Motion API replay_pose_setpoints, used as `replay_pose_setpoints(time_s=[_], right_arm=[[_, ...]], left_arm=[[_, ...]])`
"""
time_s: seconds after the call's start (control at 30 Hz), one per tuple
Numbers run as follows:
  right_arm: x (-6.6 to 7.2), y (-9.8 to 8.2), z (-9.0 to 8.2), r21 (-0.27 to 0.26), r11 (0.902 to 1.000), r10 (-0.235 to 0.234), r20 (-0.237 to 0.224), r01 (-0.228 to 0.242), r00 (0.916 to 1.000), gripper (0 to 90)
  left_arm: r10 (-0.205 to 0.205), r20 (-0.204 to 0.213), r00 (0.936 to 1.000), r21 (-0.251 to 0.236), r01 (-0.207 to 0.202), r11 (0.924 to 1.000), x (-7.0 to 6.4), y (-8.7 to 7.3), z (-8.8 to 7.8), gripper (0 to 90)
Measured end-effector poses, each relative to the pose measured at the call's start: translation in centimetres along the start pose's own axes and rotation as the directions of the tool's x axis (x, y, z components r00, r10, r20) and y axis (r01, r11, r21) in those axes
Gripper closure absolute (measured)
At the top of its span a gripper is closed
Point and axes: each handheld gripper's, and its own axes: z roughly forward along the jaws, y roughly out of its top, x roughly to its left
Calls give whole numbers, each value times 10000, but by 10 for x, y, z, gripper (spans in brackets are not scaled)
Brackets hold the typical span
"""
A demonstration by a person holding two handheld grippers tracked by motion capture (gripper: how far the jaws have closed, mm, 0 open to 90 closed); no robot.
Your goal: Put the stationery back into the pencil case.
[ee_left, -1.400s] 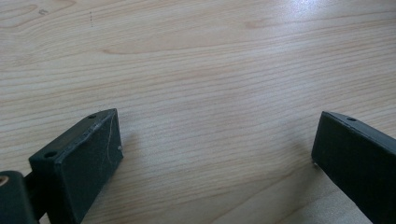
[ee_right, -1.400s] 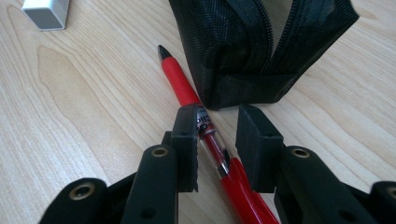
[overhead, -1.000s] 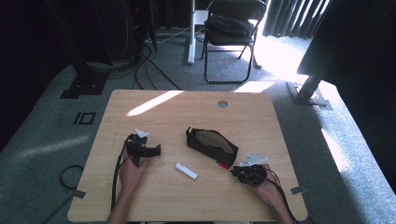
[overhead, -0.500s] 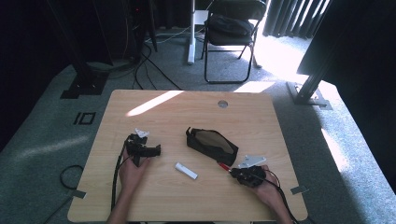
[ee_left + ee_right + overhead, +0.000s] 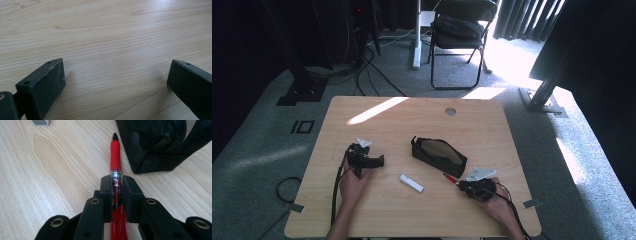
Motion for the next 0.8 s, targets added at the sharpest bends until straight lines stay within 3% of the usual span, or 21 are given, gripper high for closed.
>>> replay_pose_setpoints(time_s=[0.8], right_arm=[[9, 5, -9, -463, 9985, -295, -143, 288, 9995, 797]], left_arm=[[0, 0, 10000, 0, 0, 10000, 0, 0, 0, 20]])
